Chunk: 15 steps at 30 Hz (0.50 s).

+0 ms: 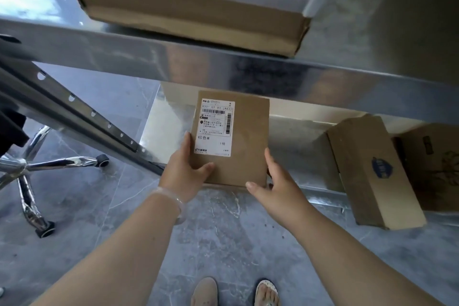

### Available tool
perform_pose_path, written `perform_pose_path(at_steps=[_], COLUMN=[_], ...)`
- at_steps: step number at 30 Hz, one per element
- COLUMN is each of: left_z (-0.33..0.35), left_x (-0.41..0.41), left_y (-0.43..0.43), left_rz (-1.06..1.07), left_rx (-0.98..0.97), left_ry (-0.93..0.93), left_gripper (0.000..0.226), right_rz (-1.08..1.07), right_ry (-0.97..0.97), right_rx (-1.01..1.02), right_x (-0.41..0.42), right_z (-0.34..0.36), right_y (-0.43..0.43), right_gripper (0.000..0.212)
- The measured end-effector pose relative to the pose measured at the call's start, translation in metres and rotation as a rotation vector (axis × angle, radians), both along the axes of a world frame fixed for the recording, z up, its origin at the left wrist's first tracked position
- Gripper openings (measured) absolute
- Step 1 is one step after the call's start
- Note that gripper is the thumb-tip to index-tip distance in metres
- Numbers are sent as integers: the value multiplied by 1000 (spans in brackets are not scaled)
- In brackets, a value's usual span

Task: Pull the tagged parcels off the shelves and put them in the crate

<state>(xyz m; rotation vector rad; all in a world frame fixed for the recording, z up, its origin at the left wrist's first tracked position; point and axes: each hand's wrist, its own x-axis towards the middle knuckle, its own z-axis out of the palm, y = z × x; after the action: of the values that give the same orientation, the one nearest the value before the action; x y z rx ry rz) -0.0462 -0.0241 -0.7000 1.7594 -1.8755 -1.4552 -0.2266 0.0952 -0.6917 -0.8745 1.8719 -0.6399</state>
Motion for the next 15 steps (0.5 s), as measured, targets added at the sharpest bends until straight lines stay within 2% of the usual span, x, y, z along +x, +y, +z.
perform_pose_path(at_steps=[3, 6, 8, 12, 15], left_z=[6, 24, 36, 68, 91], left_x=[-5, -13, -19, -39, -54], left_y=[-3, 11, 21, 53, 83], left_rz=[-76, -154, -217, -374, -459], left_rx=[-77, -237, -311, -356, -366], left_ry=[-83, -304, -382, -344, -306], left_gripper=[97, 99, 96, 92, 90], right_rz=[59, 107, 155, 141, 75], right_ry=[114, 241, 313, 481, 531], right_rx=[-3, -21, -6, 19, -4], right_x=[-10, -22, -29, -38, -38], right_z=[11, 30, 39, 70, 94], right_y=[-2, 13, 24, 59, 94], right_gripper=[82, 81, 82, 87, 88])
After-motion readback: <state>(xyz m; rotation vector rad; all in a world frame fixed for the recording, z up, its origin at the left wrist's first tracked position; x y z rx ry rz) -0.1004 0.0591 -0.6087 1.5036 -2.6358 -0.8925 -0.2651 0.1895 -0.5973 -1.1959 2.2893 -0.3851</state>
